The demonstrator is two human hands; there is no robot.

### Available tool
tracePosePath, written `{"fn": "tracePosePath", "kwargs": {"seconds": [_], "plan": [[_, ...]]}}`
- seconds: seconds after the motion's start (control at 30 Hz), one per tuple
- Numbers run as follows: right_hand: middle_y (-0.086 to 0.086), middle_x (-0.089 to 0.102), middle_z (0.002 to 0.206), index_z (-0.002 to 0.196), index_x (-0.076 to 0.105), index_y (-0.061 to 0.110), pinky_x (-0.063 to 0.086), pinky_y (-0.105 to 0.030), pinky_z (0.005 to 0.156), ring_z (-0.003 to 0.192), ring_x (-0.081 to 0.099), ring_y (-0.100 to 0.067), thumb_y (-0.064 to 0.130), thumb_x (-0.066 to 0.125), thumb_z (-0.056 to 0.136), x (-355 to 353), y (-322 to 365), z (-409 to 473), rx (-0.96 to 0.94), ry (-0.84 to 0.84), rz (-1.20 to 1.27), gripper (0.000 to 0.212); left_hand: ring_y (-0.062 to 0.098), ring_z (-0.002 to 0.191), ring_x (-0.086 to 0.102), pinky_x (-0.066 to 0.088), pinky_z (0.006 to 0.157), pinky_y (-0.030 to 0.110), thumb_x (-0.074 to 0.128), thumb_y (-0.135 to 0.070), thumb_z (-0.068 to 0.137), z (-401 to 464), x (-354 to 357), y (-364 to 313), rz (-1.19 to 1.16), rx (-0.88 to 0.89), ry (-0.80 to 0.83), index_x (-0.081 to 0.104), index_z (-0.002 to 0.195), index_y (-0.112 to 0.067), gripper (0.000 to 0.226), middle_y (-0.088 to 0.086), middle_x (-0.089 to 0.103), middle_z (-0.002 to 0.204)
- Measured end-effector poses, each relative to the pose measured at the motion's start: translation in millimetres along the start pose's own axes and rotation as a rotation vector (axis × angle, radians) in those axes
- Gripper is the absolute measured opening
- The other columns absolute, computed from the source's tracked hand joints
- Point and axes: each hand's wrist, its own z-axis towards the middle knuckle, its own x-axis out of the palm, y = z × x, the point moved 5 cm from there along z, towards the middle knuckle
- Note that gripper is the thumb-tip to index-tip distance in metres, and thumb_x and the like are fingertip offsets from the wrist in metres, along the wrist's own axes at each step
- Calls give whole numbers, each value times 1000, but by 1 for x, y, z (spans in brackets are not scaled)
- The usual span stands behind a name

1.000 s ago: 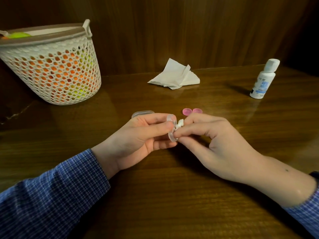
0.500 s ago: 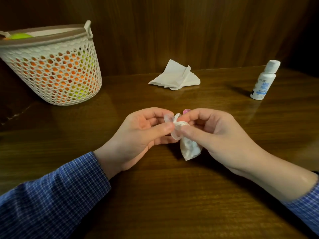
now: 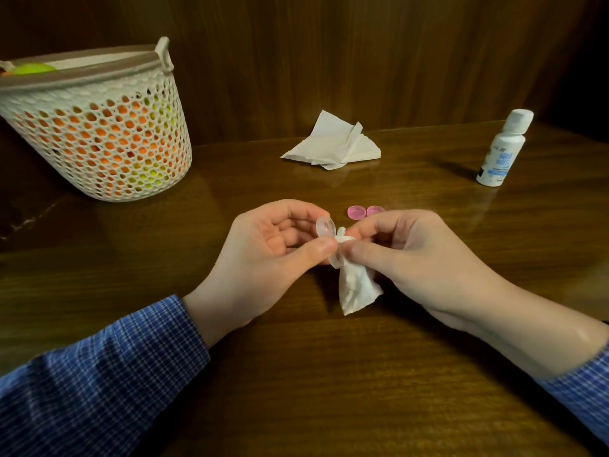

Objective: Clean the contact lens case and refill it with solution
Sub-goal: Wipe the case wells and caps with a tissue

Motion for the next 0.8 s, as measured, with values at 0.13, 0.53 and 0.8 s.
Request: {"fn": "tracePosePath", "kwargs": {"seconds": [0.13,0.53,0.8], "plan": [[-3,80,83,73,84,19,58,-27,85,93,71,-12,11,77,88,2,-5,2,94,43,100,18,22,98,75,62,81,26,77,-6,85,-3,0,-5,162,112,-26,69,114,-12,31,3,75,102],[11,71,77,83,76,21,51,-12,67,77,66,-4,24,73,89,-15,19,-4,-390,-210,-439,7,24,101,76,64,82,33,82,-22,80,-8,2,-13,195,157,22,64,123,-13,47,6,76,106],[2,71,88,91,78,9,55,-29,69,79,65,-8,15,73,90,-8,25,-8,-668,-114,-704,7,15,82,70,60,73,24,66,-29,90,0,7,16,-303,-538,288,68,120,7,47,11,74,95]]}}
